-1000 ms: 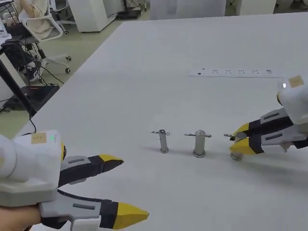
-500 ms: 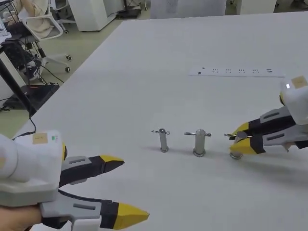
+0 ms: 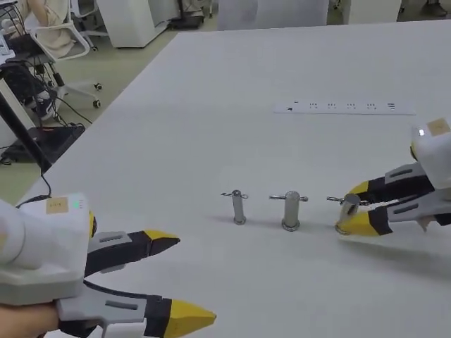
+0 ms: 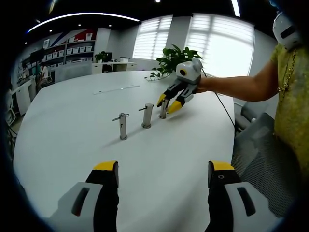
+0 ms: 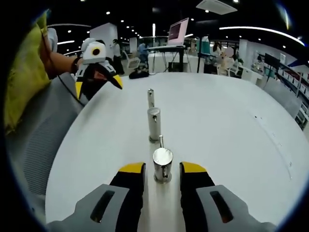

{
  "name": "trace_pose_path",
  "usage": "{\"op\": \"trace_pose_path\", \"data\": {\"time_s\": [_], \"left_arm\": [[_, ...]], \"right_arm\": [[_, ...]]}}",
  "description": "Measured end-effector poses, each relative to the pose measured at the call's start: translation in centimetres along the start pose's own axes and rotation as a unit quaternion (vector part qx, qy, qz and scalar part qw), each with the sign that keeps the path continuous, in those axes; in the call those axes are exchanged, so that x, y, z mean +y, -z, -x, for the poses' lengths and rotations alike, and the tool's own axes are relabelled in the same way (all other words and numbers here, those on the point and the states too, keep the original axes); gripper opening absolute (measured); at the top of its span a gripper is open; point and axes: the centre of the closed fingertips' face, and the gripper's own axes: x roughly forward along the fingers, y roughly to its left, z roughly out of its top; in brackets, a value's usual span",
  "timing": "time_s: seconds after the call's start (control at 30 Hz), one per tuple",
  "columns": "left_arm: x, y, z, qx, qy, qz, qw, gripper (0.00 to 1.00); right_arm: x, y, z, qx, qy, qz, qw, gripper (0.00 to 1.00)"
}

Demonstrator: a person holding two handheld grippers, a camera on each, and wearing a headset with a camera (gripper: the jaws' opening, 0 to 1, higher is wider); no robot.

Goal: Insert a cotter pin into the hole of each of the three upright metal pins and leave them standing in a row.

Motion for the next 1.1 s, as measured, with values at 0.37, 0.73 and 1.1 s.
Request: {"op": "trace_pose_path", "data": {"time_s": [0.37,0.73,1.1], "left_arm": [[0.4,-0.8,0.3,-0.017,0.000,-0.007,0.9998,0.79],[0.4,-2.2,0.9,-0.045,0.002,-0.016,0.9989,0.84],[0.4,-2.8,1.2,-0.055,0.000,-0.029,0.9981,0.91]], "right_arm": [[0.8,0.0,2.9,-0.012,0.052,-0.021,0.9983,0.49],[3.7,-1.5,6.0,-0.037,0.122,-0.049,0.9906,0.59],[6.0,-2.0,7.6,-0.060,0.188,-0.098,0.9754,0.69]]}}
